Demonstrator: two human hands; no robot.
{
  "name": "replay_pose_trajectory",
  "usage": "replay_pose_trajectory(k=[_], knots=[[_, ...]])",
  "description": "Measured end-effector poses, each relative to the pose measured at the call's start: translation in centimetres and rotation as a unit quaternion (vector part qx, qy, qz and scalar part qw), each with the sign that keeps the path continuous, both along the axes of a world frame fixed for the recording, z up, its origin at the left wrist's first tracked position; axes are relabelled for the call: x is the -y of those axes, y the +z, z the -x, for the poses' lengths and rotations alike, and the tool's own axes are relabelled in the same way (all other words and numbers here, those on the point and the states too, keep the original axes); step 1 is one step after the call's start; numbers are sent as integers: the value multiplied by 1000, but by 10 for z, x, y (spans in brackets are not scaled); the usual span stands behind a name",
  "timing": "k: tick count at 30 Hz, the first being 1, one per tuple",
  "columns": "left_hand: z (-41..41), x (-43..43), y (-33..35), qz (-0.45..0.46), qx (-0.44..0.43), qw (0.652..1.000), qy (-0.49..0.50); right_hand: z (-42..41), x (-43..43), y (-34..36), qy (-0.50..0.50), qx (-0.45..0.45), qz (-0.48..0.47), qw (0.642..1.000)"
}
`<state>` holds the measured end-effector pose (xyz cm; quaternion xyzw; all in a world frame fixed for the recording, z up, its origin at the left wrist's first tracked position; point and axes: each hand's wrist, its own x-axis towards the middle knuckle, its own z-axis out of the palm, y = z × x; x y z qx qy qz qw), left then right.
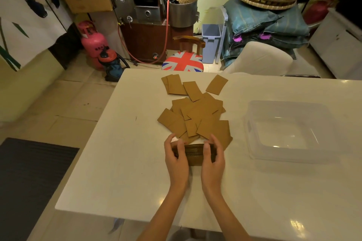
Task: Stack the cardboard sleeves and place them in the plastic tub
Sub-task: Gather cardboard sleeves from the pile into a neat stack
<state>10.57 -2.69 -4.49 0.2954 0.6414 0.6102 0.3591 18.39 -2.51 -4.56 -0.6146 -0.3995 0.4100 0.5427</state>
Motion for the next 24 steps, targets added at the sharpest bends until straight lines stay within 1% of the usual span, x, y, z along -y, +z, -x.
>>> replay_pose_trajectory(k=[2,4,5,7,9,12,14,16,17,18,20,21,22,24], knots=[[1,3,1,-4,-15,1000,1,-7,0,-2,-3,-19,12,1000],[0,4,0,-2,-8,1000,-3,-10,3,-3,5,-47,18,999],[-2,5,0,0,-21,1000,-9,-8,5,-2,13,-50,12,999],[-5,9,1,-7,-59,998,-8,-3,9,-3,-8,-56,-10,998],[-6,13,-1,-1,-56,998,-6,-1,10,-7,-47,-47,-6,998],[-9,11,5,40,-29,999,13,8,6,-9,-67,-20,9,997],[-15,12,17,68,-24,997,-4,9,-3,-1,-81,12,13,997],[-14,18,32,86,-30,993,-76,-1,-20,14,-61,49,-10,997],[-10,22,39,100,-16,987,-128,-11,-30,22,-24,63,-31,997],[-4,26,48,114,22,976,-184,-21,-38,30,33,75,-59,995],[8,29,69,140,143,932,-303,-32,-44,47,175,89,-102,975],[12,27,79,149,169,908,-353,-32,-41,55,233,92,-110,962],[15,25,88,159,167,888,-397,-29,-37,63,269,84,-116,952],[20,20,101,175,149,864,-448,-22,-32,78,284,39,-123,950]])
